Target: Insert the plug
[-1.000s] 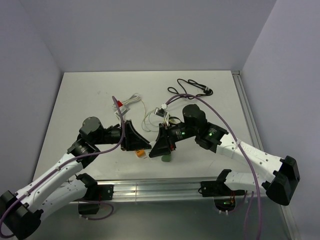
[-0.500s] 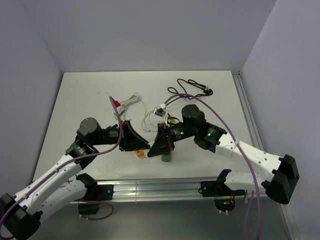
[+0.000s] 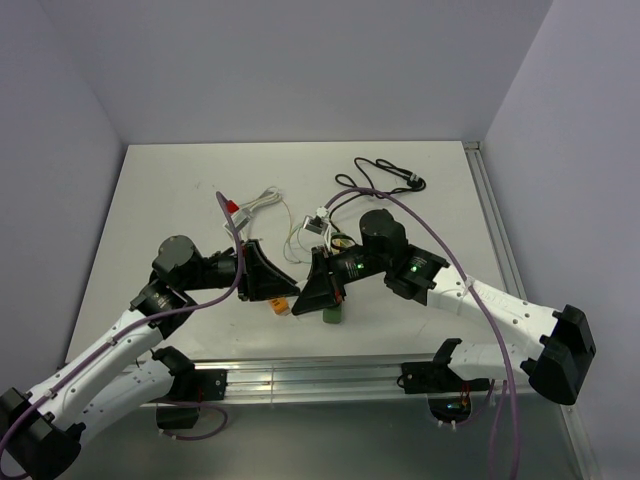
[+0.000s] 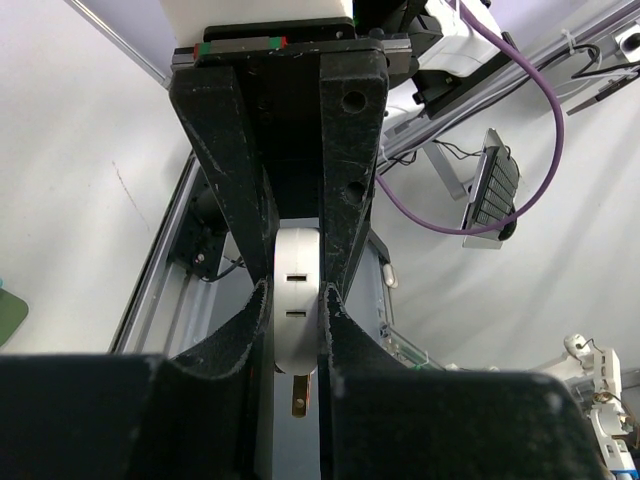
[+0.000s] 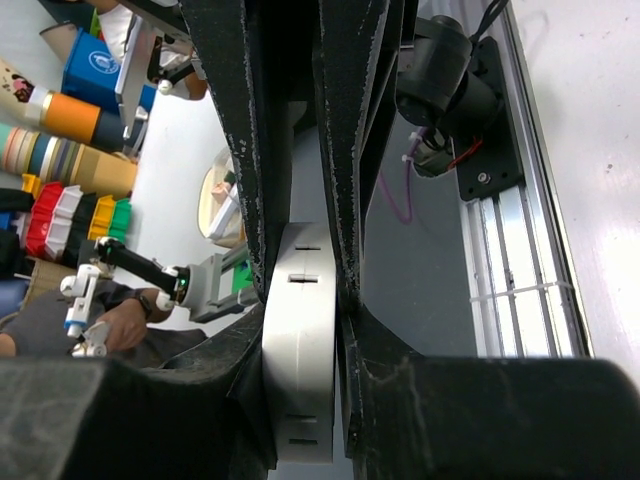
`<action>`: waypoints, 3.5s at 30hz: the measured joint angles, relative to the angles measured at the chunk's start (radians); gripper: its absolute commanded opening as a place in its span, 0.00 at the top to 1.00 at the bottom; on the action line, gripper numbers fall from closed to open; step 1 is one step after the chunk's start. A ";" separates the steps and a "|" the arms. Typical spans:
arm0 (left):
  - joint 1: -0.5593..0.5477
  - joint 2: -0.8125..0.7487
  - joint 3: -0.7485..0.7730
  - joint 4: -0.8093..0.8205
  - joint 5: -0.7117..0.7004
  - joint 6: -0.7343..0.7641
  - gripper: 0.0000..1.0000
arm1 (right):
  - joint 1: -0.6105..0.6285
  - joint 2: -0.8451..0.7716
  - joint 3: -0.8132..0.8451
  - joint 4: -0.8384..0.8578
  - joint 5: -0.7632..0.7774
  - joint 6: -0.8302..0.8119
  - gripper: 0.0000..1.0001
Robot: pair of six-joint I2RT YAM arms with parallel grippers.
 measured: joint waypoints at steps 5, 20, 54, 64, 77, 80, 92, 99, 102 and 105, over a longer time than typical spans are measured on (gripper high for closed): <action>0.000 0.000 0.000 0.001 -0.002 -0.002 1.00 | 0.000 -0.003 0.000 -0.001 0.007 -0.005 0.96; -0.009 -0.169 0.217 -0.616 -0.758 0.115 0.00 | 0.008 0.092 0.188 -0.269 0.244 -0.112 1.00; -0.009 -0.582 0.168 -0.987 -1.347 0.008 0.02 | 0.127 1.089 1.091 -1.036 0.892 -0.317 1.00; -0.009 -0.583 0.157 -0.975 -1.326 0.009 0.03 | 0.128 1.099 1.093 -1.071 0.933 -0.324 1.00; -0.009 -0.583 0.142 -0.972 -1.303 0.009 0.03 | 0.129 1.109 1.111 -1.072 0.972 -0.325 1.00; -0.009 -0.583 0.142 -0.971 -1.302 0.009 0.03 | 0.129 1.109 1.112 -1.072 0.975 -0.327 1.00; -0.009 -0.581 0.133 -0.956 -1.295 0.009 0.03 | 0.129 1.149 1.125 -1.058 0.969 -0.332 1.00; -0.009 -0.581 0.133 -0.956 -1.295 0.009 0.03 | 0.129 1.155 1.126 -1.057 0.969 -0.332 1.00; -0.009 -0.581 0.133 -0.956 -1.294 0.008 0.03 | 0.129 1.155 1.126 -1.057 0.970 -0.332 1.00; -0.009 -0.581 0.132 -0.956 -1.294 0.008 0.03 | 0.129 1.155 1.120 -1.050 0.970 -0.331 1.00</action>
